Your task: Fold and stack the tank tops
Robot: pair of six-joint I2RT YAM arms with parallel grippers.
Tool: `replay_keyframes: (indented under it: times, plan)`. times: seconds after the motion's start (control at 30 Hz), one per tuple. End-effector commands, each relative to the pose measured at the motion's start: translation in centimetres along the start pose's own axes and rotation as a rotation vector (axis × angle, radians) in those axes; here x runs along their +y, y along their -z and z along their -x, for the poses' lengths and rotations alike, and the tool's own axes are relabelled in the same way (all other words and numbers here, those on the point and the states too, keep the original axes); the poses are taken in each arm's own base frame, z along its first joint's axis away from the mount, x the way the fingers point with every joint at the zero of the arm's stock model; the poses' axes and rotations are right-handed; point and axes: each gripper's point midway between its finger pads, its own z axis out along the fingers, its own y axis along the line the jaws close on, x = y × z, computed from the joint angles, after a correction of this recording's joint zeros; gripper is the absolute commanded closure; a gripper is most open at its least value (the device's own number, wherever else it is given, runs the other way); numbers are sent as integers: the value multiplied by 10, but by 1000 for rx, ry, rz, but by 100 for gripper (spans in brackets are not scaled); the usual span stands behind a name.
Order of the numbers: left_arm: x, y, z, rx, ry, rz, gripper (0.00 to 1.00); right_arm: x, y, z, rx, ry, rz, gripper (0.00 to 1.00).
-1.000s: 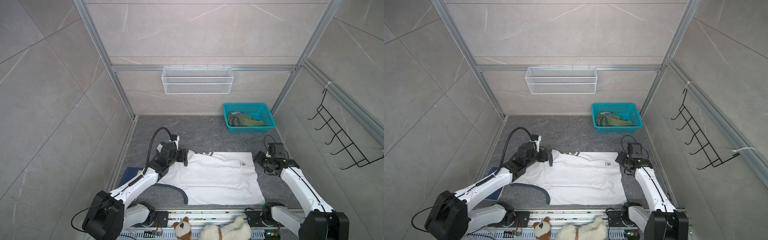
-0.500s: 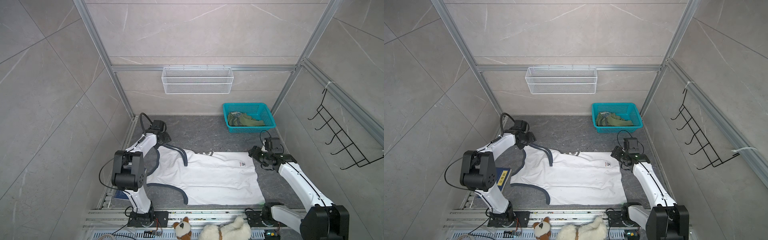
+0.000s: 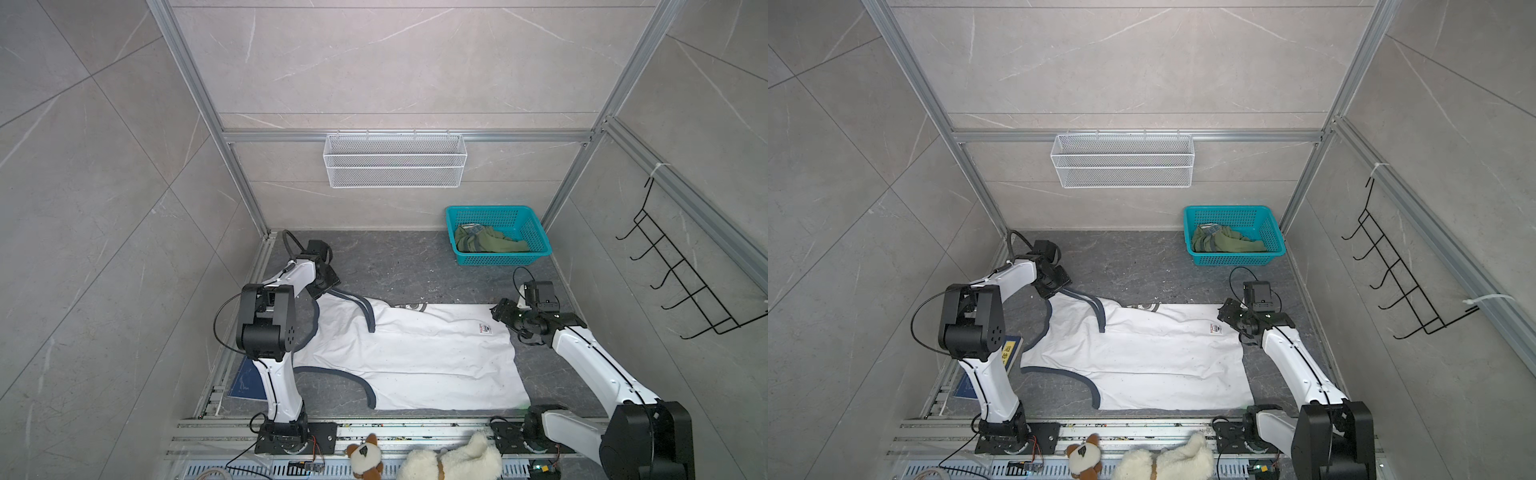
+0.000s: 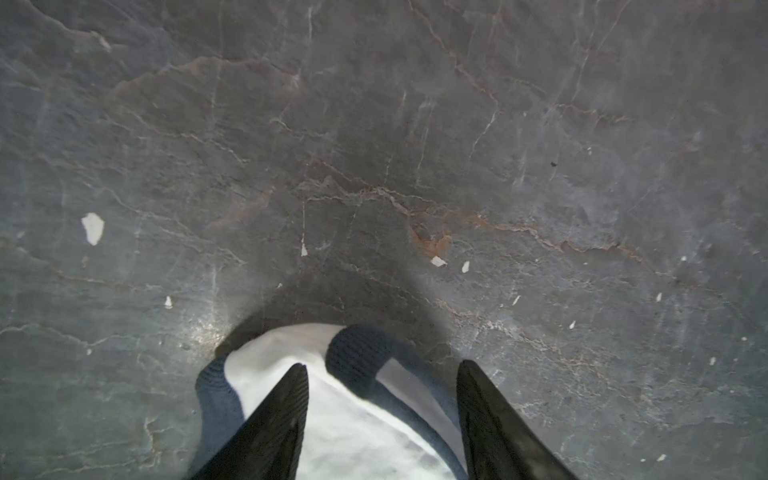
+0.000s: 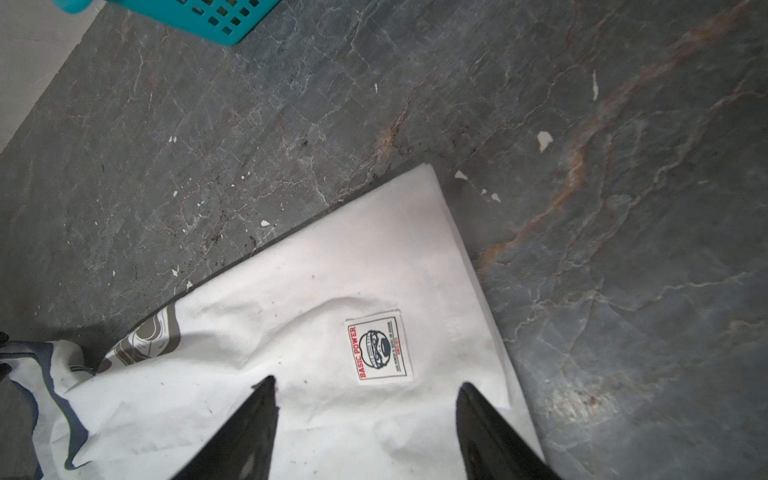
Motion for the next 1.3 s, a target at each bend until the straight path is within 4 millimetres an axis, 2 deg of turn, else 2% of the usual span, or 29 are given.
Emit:
replay_keyframes:
  times: [0.0, 0.33, 0.5, 0.6, 0.77, 0.93, 1.03, 1.27]
  plan:
    - [-2, 5, 5, 0, 17, 2, 48, 3, -4, 0, -1, 21, 9, 30]
    - [3, -5, 7, -3, 1, 36, 68, 16, -10, 10, 4, 41, 25, 30]
    - [0, -2, 8, -14, -5, 15, 86, 30, -16, 14, 14, 59, 52, 30]
    - [-3, 4, 8, -30, -3, -17, 100, 37, -29, 13, 54, 46, 70, 30]
    - [-8, 33, 8, -128, 3, -119, 100, 46, -54, 10, 117, 11, 92, 30]
    - [-5, 72, 4, -256, -15, -227, 100, 29, -82, 15, 136, -13, -10, 31]
    - [2, 88, 3, -329, -37, -243, 100, 17, -96, 17, 137, -59, -48, 32]
    - [30, 87, -2, -435, -13, -243, 100, -18, -122, 22, 162, -175, -134, 36]
